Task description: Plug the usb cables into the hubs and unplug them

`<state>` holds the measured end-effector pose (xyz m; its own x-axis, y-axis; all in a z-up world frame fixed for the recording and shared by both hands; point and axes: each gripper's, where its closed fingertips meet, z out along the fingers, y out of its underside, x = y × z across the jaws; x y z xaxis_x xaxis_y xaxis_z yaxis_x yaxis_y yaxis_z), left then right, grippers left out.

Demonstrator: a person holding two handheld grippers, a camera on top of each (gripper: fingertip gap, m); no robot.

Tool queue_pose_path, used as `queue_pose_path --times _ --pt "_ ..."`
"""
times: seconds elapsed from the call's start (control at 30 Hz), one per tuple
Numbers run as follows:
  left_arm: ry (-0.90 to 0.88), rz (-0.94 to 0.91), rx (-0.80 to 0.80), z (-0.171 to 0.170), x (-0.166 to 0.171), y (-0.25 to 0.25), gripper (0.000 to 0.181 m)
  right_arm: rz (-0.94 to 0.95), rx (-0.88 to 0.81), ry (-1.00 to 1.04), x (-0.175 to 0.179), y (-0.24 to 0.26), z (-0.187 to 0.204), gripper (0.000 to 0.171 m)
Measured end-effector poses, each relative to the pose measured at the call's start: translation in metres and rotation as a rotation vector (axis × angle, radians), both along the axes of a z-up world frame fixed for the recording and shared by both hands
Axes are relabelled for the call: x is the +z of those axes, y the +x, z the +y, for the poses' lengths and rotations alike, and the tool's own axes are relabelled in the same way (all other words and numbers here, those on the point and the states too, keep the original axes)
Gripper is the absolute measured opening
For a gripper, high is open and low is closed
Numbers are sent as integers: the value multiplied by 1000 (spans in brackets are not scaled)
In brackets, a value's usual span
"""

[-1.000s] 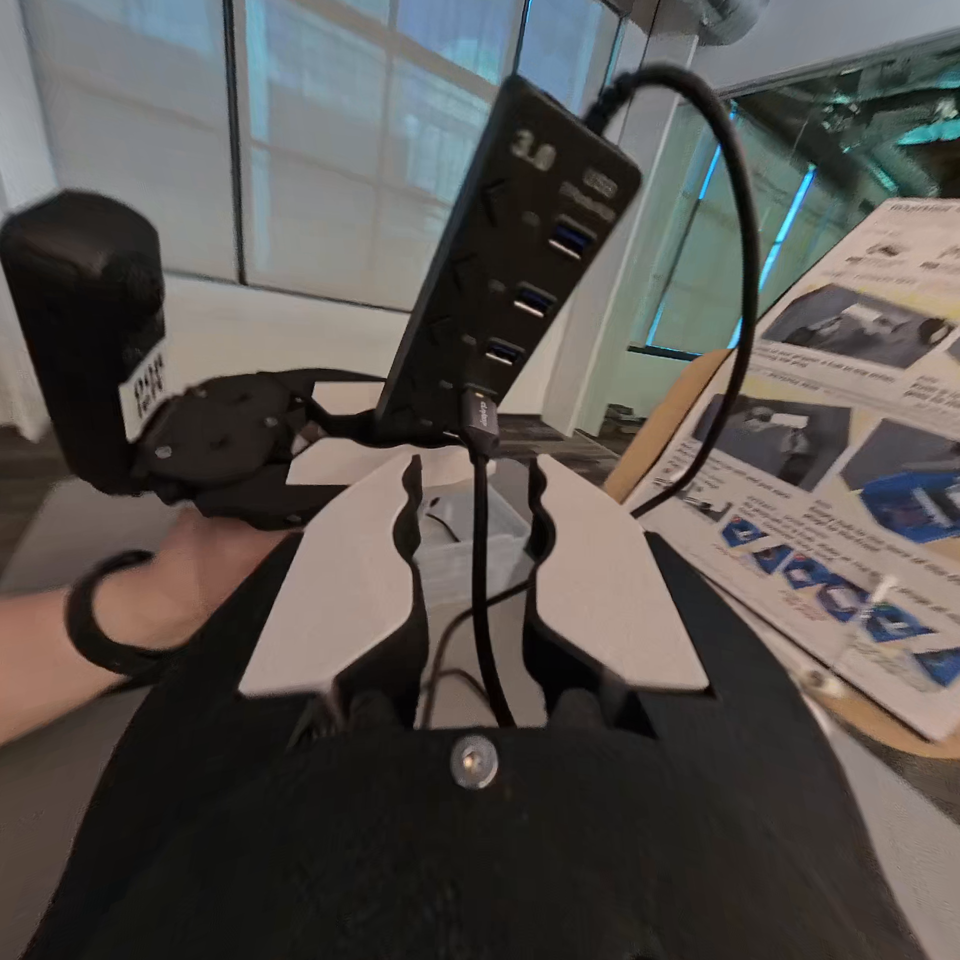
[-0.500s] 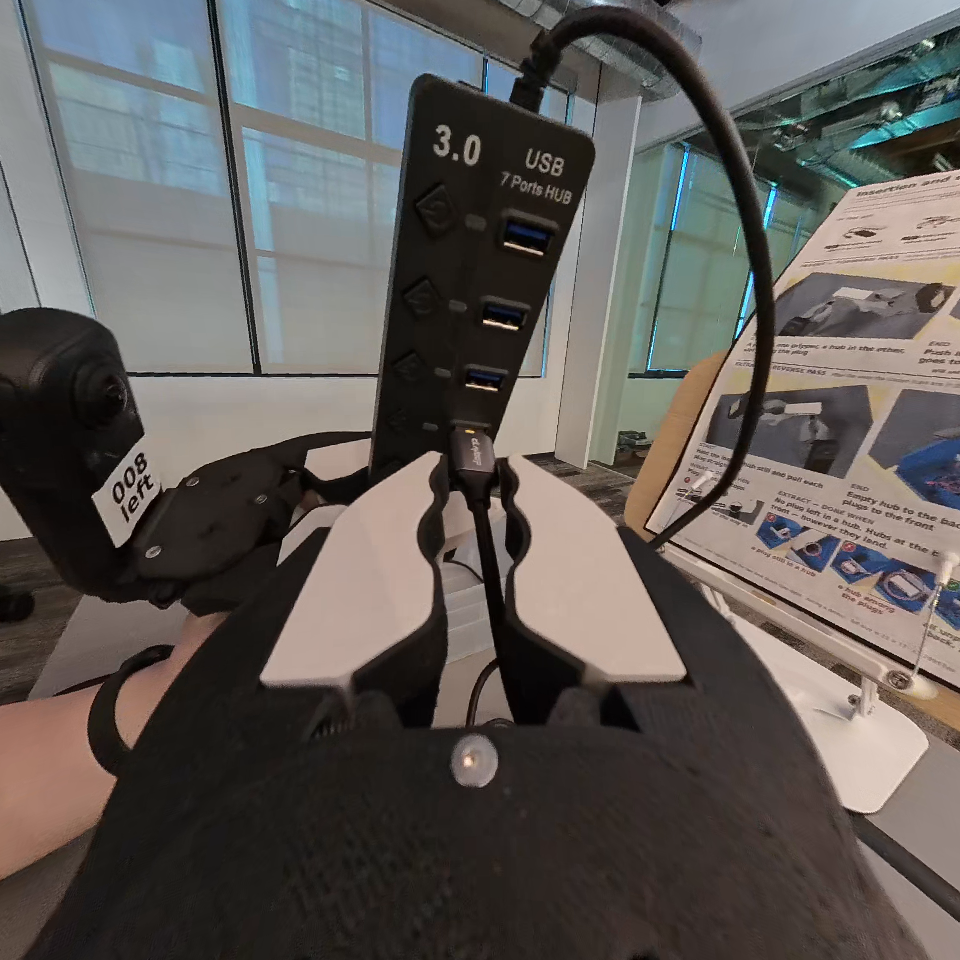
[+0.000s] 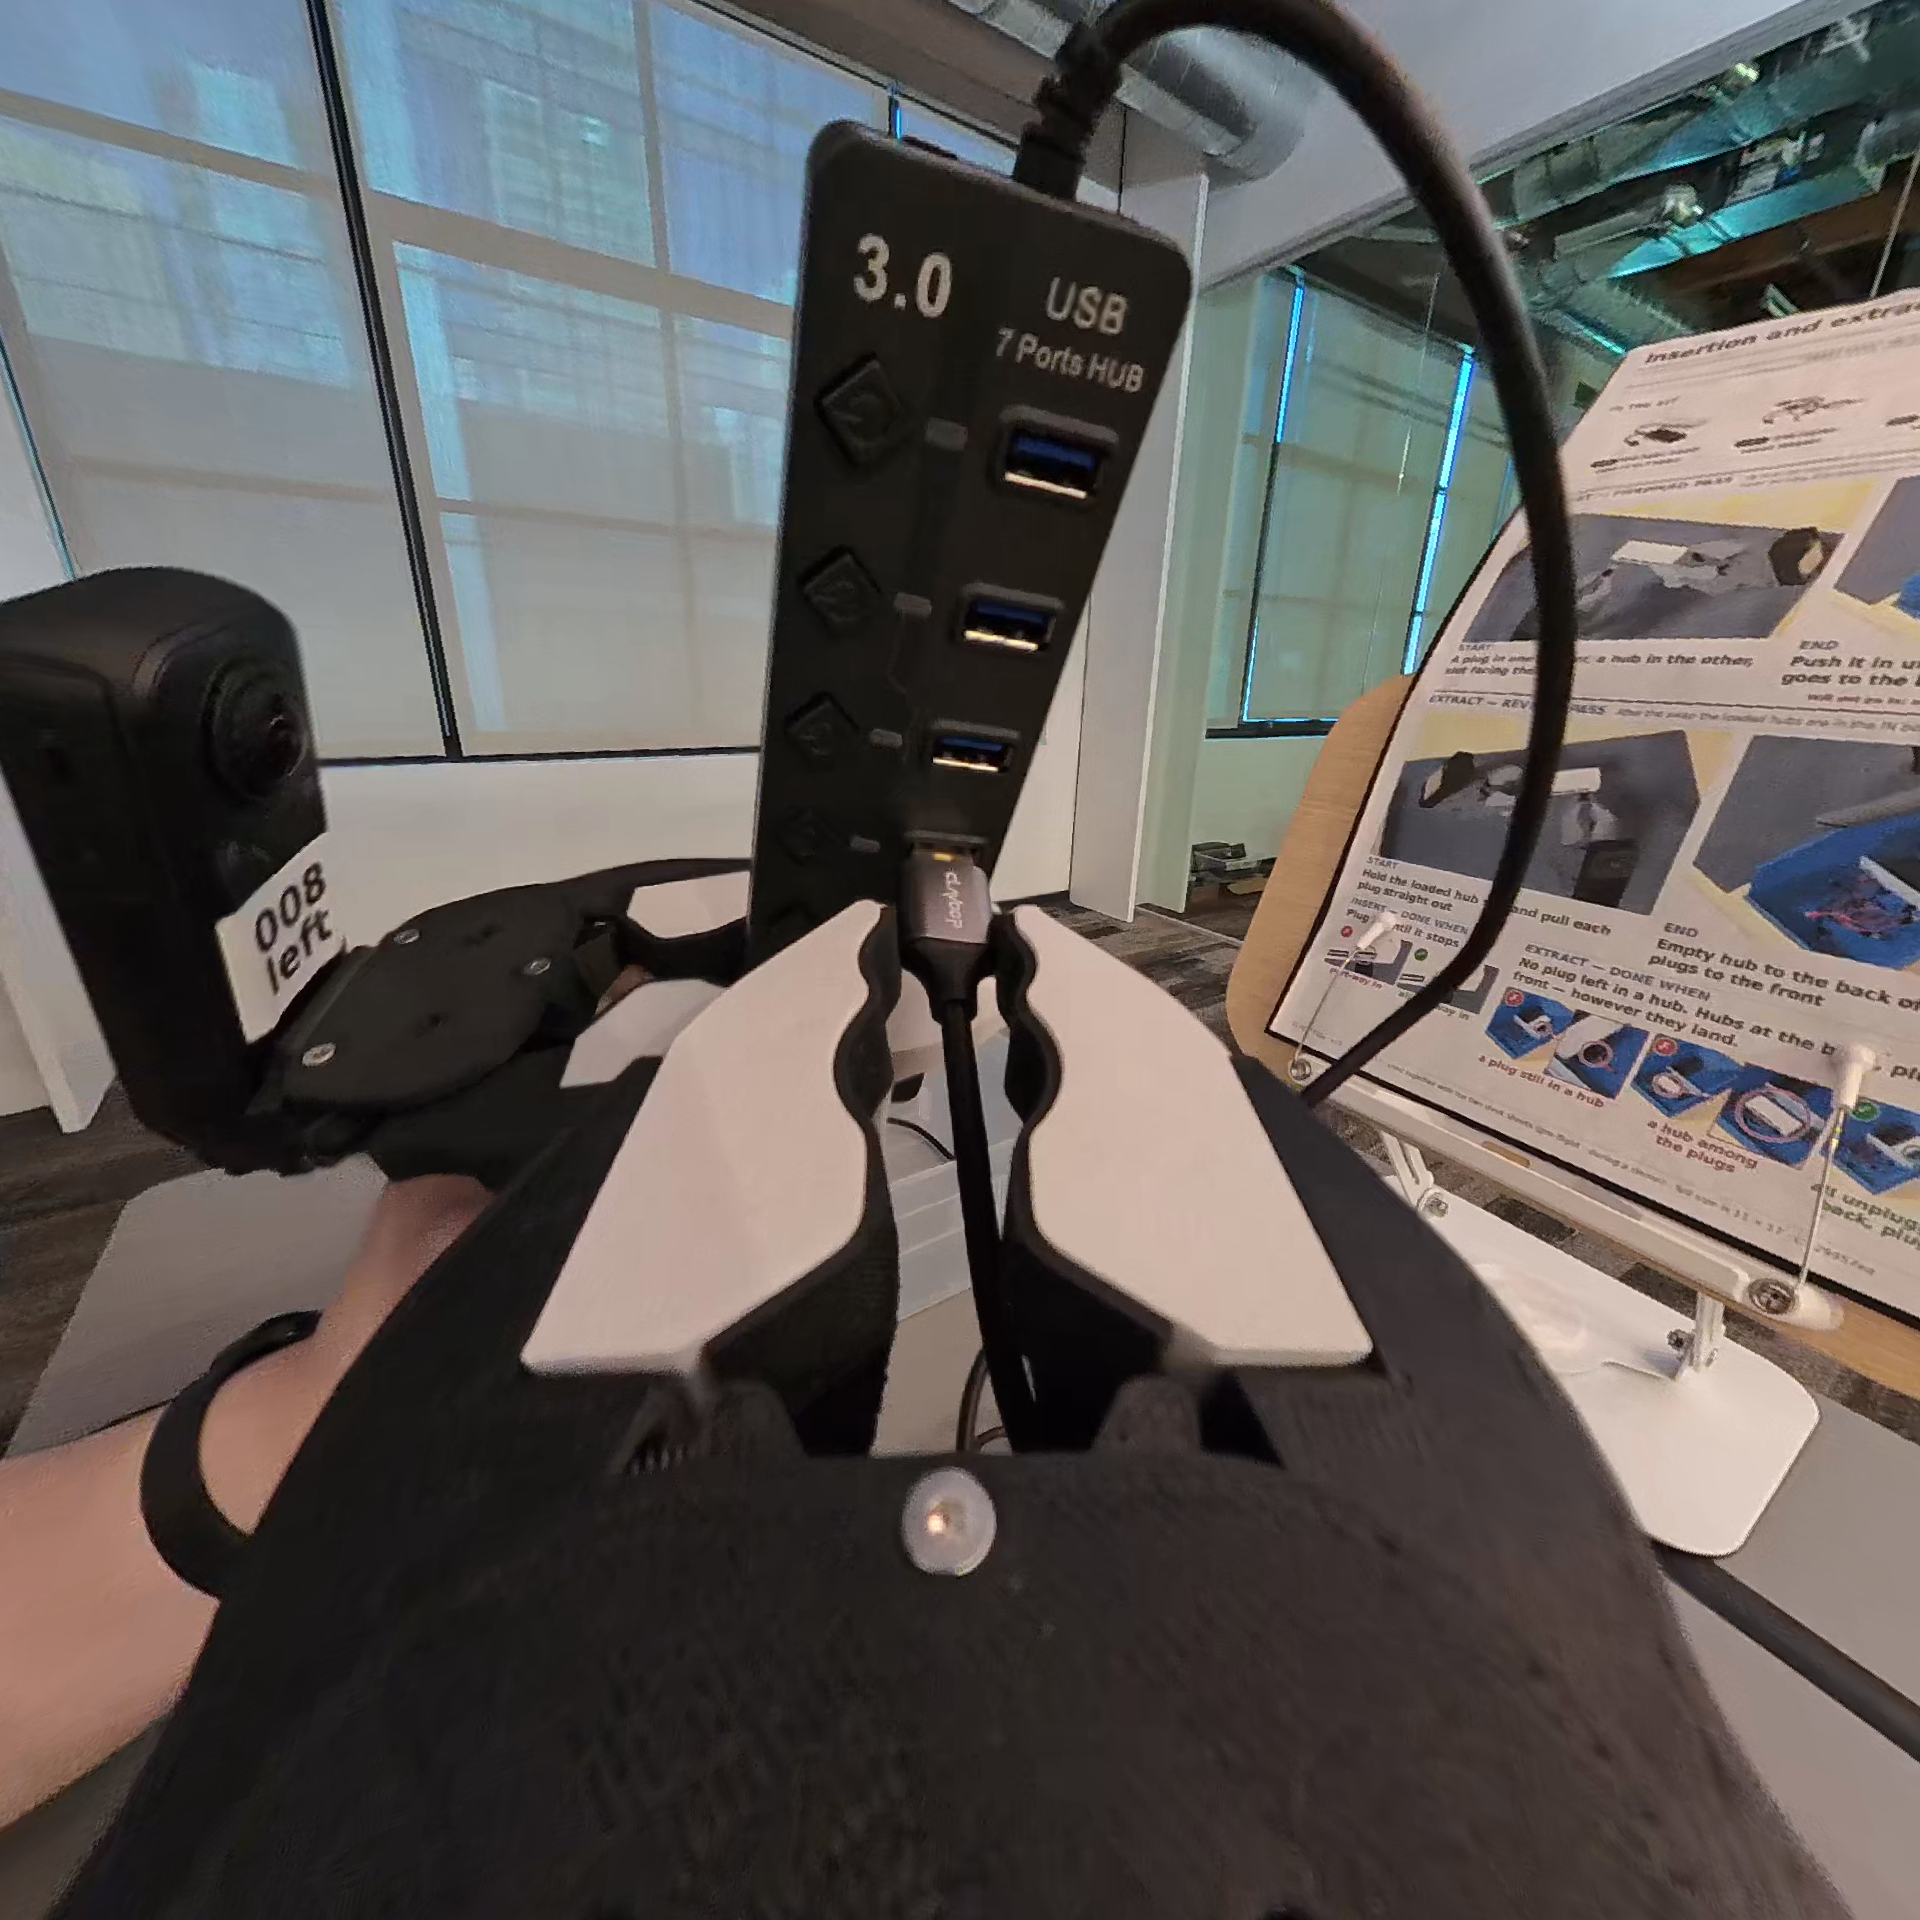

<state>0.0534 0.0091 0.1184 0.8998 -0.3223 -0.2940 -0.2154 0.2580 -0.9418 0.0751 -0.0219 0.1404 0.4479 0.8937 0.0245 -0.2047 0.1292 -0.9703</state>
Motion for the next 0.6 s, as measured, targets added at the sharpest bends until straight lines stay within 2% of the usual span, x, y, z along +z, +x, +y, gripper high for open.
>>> queue_pose_path --times 0.13,0.27,0.37,0.5,0.6 --pt "-16 -153 -7 0 12 -25 27 27 12 26 7 7 -4 17" --pt "-47 -199 -36 1 19 -53 27 17 31 32 12 8 -8 18" --pt "-66 -225 -122 -2 20 -43 27 -33 60 5 13 5 -13 17" --pt "-57 -115 -118 -3 13 -21 27 -123 25 16 18 13 -17 18" --pt "-74 -122 -159 -4 8 -4 27 -149 -19 27 22 22 -16 18"
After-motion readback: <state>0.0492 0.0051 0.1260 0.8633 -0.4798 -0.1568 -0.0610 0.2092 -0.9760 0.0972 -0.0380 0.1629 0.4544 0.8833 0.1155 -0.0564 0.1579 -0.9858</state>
